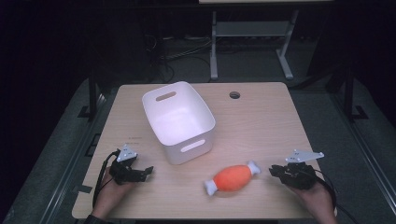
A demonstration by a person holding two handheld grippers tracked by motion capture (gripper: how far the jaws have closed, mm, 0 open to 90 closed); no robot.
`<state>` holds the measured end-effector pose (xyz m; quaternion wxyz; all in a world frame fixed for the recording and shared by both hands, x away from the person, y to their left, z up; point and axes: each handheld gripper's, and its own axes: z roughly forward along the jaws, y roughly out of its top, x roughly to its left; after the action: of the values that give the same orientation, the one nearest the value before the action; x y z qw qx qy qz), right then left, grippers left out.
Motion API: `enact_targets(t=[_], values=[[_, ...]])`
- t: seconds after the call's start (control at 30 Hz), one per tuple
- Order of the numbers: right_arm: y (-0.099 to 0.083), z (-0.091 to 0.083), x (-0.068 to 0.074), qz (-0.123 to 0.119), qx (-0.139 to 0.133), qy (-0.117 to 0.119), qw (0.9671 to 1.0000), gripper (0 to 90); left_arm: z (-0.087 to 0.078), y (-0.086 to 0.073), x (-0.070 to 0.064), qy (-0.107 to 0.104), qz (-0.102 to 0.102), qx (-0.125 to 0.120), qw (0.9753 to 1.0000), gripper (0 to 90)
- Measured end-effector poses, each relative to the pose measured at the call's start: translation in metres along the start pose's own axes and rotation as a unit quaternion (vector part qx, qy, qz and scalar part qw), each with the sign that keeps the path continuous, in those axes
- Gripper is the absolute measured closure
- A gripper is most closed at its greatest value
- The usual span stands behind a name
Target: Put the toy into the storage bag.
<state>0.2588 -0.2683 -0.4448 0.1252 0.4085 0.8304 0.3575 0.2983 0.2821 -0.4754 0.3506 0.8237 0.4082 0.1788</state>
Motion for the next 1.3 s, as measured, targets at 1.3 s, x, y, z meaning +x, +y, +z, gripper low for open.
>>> enact_targets(t=[1.3], values=[[0.057, 0.009, 0.034, -0.090, 0.025, 0.095, 0.9911, 89.7, 0.000, 0.000, 0.000, 0.000, 0.000, 0.000, 1.0000, 12.9]])
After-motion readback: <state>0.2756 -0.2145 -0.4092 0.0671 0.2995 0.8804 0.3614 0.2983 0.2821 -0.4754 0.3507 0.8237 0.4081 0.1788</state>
